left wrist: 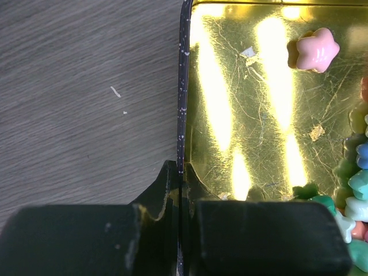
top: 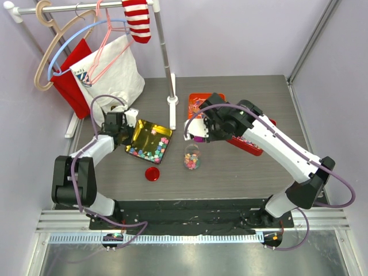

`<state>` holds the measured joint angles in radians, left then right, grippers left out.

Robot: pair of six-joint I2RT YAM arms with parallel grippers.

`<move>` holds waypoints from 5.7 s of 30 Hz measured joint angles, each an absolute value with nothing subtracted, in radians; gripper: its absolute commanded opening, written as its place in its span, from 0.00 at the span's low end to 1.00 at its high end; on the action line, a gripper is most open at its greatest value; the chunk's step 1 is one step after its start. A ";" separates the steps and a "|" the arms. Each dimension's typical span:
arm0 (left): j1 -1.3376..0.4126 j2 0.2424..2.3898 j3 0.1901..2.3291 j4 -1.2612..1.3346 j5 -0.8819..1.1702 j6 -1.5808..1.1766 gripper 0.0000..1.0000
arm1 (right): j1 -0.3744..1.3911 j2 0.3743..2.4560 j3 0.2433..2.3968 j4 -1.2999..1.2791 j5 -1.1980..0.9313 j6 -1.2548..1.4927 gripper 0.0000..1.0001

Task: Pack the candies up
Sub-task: Place the fake candies in the packing bottle, then adjust the spatula.

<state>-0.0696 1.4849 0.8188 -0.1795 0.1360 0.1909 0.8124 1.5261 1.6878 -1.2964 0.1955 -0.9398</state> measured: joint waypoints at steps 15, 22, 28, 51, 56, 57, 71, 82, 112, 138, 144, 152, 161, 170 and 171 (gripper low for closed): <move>-0.070 1.597 0.906 -0.241 0.123 0.181 0.14 | 0.761 1.542 1.717 -1.252 0.051 -0.913 0.01; -0.070 1.608 0.935 -0.246 0.123 0.166 0.29 | 0.750 1.546 1.683 -1.180 -0.020 -0.888 0.01; -0.069 1.604 0.970 -0.290 0.136 0.170 0.64 | 0.746 1.543 1.626 -1.057 -0.047 -0.825 0.01; -0.092 1.701 1.436 -0.589 1.014 0.043 0.84 | 0.847 1.498 1.398 -0.512 0.195 -0.582 0.01; -0.117 1.752 1.463 -0.607 1.106 -0.006 0.81 | 0.867 1.498 1.384 -0.470 0.243 -0.577 0.01; -0.120 1.753 1.468 -0.608 1.121 -0.017 0.80 | 0.870 1.498 1.378 -0.462 0.254 -0.577 0.01; -0.150 1.753 1.478 -0.538 1.191 -0.130 0.65 | 0.904 1.498 1.341 -0.419 0.295 -0.581 0.01; -0.178 1.785 1.479 -0.511 1.201 -0.166 0.15 | 0.935 1.498 1.336 -0.415 0.297 -0.591 0.01; -0.214 1.832 1.483 -0.474 1.381 -0.204 0.00 | 0.875 1.365 1.282 -0.451 0.110 -0.567 0.28; -0.231 1.832 1.482 -0.454 1.349 -0.224 0.00 | 0.873 1.402 1.303 -0.492 0.122 -0.657 0.20; -0.231 1.832 1.480 -0.437 1.340 -0.233 0.00 | 0.869 1.417 1.322 -0.504 0.133 -0.648 0.01; -0.231 1.833 1.473 -0.434 1.361 -0.248 0.00 | 0.866 1.417 1.362 -0.554 0.098 -0.609 0.01; -0.236 1.835 1.473 -0.434 1.392 -0.259 0.00 | 0.862 1.418 1.407 -0.615 0.073 -0.573 0.01; -0.236 1.835 1.471 -0.434 1.389 -0.258 0.43 | 0.862 1.421 1.414 -0.620 0.073 -0.579 0.01; -0.236 1.835 1.473 -0.440 1.392 -0.258 0.50 | 0.862 1.421 1.414 -0.614 0.072 -0.587 0.01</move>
<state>-0.2359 1.8355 1.4727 -0.4397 1.3918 -0.2584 0.8619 1.4208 1.4136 -0.6144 0.0715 -0.5869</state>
